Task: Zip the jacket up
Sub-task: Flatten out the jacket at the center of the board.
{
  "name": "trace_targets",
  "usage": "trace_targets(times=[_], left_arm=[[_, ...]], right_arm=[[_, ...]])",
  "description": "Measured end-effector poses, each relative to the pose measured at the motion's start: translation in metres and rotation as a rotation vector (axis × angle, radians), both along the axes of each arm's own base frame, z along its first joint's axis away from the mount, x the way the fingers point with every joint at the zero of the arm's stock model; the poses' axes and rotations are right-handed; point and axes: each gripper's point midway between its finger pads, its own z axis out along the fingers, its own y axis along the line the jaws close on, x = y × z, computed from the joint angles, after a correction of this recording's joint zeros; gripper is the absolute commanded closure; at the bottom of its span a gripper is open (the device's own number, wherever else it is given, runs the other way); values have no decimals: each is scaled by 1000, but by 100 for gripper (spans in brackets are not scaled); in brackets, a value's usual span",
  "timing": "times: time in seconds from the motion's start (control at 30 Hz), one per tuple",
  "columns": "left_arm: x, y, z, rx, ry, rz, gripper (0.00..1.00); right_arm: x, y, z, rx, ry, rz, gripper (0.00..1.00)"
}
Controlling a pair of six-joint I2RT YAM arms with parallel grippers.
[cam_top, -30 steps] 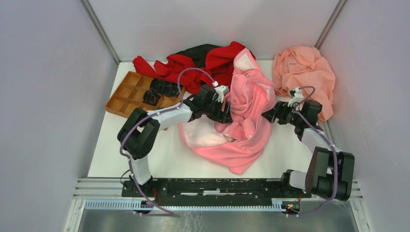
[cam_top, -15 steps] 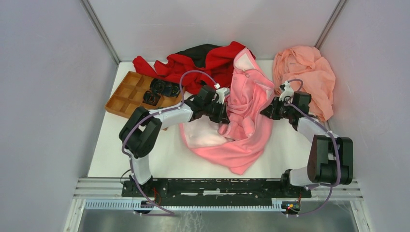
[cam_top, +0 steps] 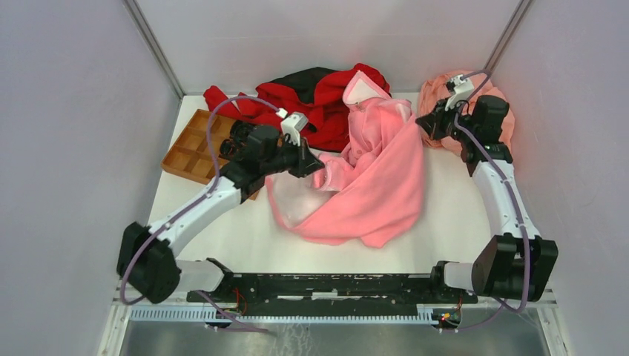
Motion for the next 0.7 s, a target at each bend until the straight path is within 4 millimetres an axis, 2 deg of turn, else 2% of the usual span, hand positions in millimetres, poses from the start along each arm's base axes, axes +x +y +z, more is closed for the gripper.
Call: trace_targets(times=[0.07,0.17,0.27,0.33,0.4,0.47,0.53,0.6,0.7], left_arm=[[-8,9,15,-16,-41,20,98],[-22,29,27,-16,-81,70,98],[-36,51,33,-11,-118,133,98],[-46,63,34,-15,-139,161,98],[-55,72,30,-18,-151,174,98],[-62,76,17,-5,-133,175,98],[-67,78,-3,19,-91,170,98],[-75,80,-31,54,-18,161,97],[-87,86,-62,94,65,159,84]], right_arm=[[3,-5,22,-32,-56,-15,100],[2,-20,47,-85,-130,-61,100],[-2,-40,57,-141,-167,-124,100],[-2,-56,57,-189,-182,-175,100],[-1,-69,43,-238,-172,-215,100],[-1,-80,16,-289,-128,-244,100],[-2,-92,-19,-342,-61,-263,100],[-7,-105,-57,-381,22,-271,98],[-19,-122,-95,-400,120,-276,87]])
